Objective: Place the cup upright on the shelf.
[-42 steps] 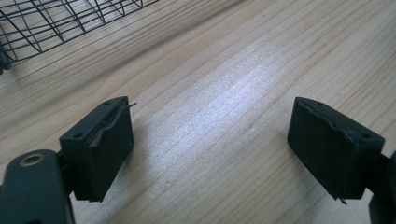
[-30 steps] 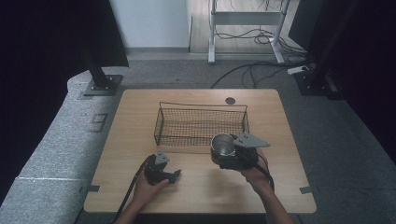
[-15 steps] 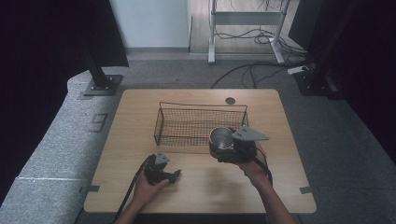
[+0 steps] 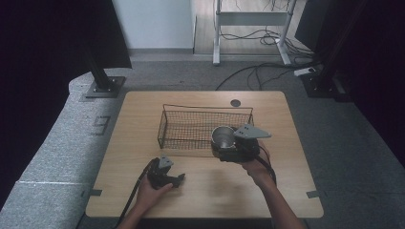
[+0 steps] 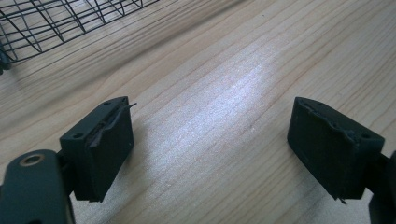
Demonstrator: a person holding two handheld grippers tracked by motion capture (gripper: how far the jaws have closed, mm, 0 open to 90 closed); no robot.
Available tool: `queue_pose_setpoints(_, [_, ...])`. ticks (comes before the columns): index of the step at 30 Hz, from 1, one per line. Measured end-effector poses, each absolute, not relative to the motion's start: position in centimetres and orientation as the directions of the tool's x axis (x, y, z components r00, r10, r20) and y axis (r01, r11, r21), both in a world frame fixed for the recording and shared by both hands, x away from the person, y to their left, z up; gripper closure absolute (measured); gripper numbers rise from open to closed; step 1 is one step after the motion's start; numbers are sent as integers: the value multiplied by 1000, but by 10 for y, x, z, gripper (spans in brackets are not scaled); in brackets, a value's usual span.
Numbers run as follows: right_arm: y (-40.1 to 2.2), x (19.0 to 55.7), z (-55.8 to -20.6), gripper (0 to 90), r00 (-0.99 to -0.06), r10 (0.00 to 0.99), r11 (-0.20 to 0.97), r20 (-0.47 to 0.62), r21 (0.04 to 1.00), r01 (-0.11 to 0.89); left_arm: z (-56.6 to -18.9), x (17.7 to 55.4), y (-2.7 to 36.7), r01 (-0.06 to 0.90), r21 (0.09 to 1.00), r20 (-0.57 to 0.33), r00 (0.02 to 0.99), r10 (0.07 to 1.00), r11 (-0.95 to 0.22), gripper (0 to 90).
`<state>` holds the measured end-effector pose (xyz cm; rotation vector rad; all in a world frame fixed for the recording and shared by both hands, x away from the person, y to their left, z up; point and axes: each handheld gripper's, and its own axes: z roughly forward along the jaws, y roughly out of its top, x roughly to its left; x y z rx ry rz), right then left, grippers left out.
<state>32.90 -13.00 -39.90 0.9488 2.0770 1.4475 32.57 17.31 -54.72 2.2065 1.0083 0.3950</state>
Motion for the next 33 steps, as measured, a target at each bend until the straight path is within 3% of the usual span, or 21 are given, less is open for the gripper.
queue_pose_setpoints(33, [-129,365,-384,133,-644,764,209,42,928,309,-547,326,173,552,684,-3,655,755,-476,143])
